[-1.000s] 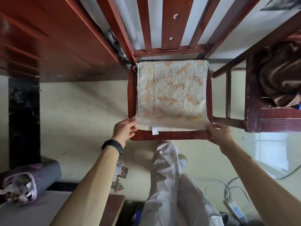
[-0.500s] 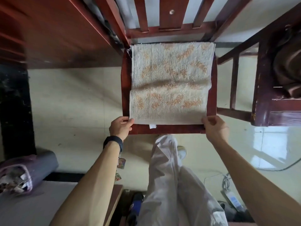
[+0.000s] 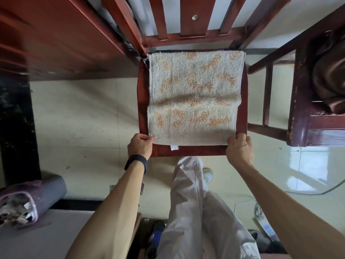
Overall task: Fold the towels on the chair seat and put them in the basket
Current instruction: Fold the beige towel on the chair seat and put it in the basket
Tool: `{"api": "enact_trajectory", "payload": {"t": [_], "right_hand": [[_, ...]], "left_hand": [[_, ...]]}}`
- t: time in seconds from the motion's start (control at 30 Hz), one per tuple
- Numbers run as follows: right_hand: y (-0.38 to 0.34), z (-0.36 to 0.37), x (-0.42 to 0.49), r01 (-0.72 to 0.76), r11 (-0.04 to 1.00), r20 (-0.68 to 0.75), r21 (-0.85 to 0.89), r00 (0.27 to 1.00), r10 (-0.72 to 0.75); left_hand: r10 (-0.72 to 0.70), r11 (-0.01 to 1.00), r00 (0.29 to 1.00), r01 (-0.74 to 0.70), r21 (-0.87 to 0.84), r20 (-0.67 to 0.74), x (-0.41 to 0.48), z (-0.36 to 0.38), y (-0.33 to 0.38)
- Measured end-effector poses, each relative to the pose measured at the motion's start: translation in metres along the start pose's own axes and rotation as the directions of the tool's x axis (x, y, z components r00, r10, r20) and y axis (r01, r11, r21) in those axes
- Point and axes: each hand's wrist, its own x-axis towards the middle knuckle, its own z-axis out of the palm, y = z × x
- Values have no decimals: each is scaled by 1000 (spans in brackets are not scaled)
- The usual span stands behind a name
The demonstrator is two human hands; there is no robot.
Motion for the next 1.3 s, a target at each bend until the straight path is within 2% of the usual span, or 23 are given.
{"api": "enact_trajectory", "payload": {"t": [0.07,0.17,0.3,0.43,0.53,0.63,0.73,0.87,0.97,1.0,1.07,1.13,1.17,1.23,1.3], "right_hand": [[-3,-3,1,1,1000,22,-24,1000,0],[-5,-15,-5,3,996,19,93,1000,-5],[-3,-50,-25,-65,953,30,295,998,59],[-5,-103,-55,-187,809,80,557,982,172],[-20,-154,-95,-127,721,55,681,991,122],[-31,-209,-140,-36,578,12,815,999,45],[-27,-250,-168,-50,473,72,880,997,-27],[-20,-276,-187,-209,389,260,897,962,-83],[-25,-296,-202,-206,377,274,903,952,-136],[-26,-300,-207,-177,411,257,894,955,-148],[-24,-306,-218,-32,608,178,794,967,-182],[-21,-307,-225,175,832,63,527,968,-244],[-20,-305,-227,277,887,-7,370,955,-296],[-15,-299,-225,481,875,-179,57,867,-464],[-8,-292,-214,630,756,-285,-179,702,-653]], "left_hand": [[1,999,1000,0,50,-9,-5,0,6],[19,999,1000,-19,47,3,-12,-3,11],[-12,970,996,33,-242,85,-31,-26,10],[50,889,987,25,-457,153,-73,-79,20],[124,824,979,-10,-567,163,-127,-130,38],[199,768,955,-12,-641,221,-175,-181,57],[281,777,921,-52,-628,272,-208,-221,73],[325,848,905,-151,-508,273,-237,-246,88],[414,829,880,-260,-495,233,-255,-259,97],[445,829,864,-299,-473,235,-258,-262,97],[518,836,819,-424,-349,246,-262,-265,93],[600,800,773,-584,-139,207,-263,-264,90],[643,761,749,-648,-24,158,-261,-262,89],[725,668,686,-721,185,55,-261,-261,87],[810,554,586,-767,324,0,-255,-260,85]]}}
